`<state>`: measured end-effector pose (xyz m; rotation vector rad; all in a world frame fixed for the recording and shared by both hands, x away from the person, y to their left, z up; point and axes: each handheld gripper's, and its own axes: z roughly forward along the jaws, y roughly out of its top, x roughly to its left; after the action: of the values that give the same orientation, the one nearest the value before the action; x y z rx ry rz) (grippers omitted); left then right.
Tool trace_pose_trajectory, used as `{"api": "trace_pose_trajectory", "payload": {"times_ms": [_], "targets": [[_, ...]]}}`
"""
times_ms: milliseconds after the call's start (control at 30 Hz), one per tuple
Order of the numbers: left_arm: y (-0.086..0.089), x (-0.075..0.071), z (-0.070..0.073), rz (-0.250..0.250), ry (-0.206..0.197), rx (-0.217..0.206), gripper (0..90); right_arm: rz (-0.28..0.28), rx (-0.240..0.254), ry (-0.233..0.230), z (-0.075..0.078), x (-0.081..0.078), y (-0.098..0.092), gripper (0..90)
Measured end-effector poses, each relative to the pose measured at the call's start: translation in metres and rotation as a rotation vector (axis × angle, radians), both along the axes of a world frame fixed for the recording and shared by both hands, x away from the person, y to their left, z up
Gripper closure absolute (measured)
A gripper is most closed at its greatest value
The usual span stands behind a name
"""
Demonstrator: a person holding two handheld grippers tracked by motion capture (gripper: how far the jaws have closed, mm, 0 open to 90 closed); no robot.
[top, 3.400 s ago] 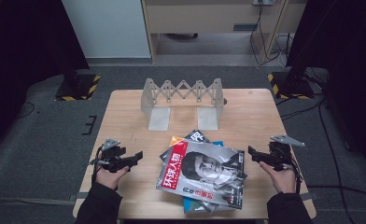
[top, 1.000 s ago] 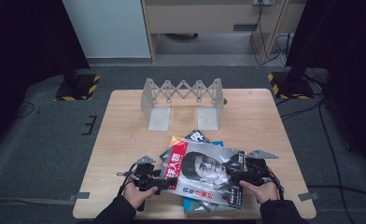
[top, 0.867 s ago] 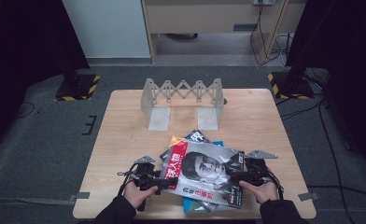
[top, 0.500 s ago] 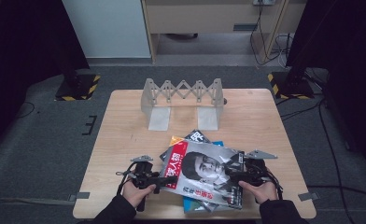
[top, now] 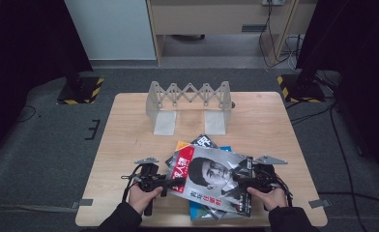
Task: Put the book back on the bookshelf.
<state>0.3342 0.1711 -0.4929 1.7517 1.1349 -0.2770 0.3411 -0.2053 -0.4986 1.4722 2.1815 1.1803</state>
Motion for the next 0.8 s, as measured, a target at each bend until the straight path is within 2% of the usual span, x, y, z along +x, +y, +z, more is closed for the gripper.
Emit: {"api": "trace_pose_trajectory", "payload": {"times_ms": [67, 200, 233, 300, 400, 500, 567, 800], "targets": [[0.000, 0.001, -0.001, 0.001, 0.022, -0.001, 56.1, -0.002, 0.002, 0.001, 0.000, 0.000, 0.000, 6.2], [0.002, 0.004, 0.001, 0.001, 0.060, -0.035, 60.8, 0.001, 0.001, 0.003, 0.000, 0.000, 0.000, 6.0], [0.003, 0.005, 0.001, -0.003, 0.068, -0.042, 66.9, 0.002, 0.000, 0.002, 0.000, 0.000, 0.000, 5.9], [0.004, 0.006, 0.003, -0.012, 0.082, -0.054, 70.8, 0.006, -0.003, 0.001, 0.000, 0.001, 0.000, 5.9], [0.005, 0.006, 0.007, -0.023, 0.085, -0.049, 74.6, 0.007, -0.001, 0.004, 0.000, 0.001, 0.000, 6.0], [0.005, 0.006, 0.013, -0.027, 0.086, -0.064, 79.1, 0.012, -0.002, 0.007, 0.001, 0.001, 0.000, 6.0], [0.005, 0.006, 0.016, -0.025, 0.074, -0.064, 81.2, 0.014, -0.002, 0.006, 0.001, 0.002, -0.001, 6.2], [0.009, 0.009, 0.026, 0.016, 0.069, -0.089, 84.7, 0.013, -0.008, -0.011, 0.005, 0.002, -0.005, 7.1]]}}
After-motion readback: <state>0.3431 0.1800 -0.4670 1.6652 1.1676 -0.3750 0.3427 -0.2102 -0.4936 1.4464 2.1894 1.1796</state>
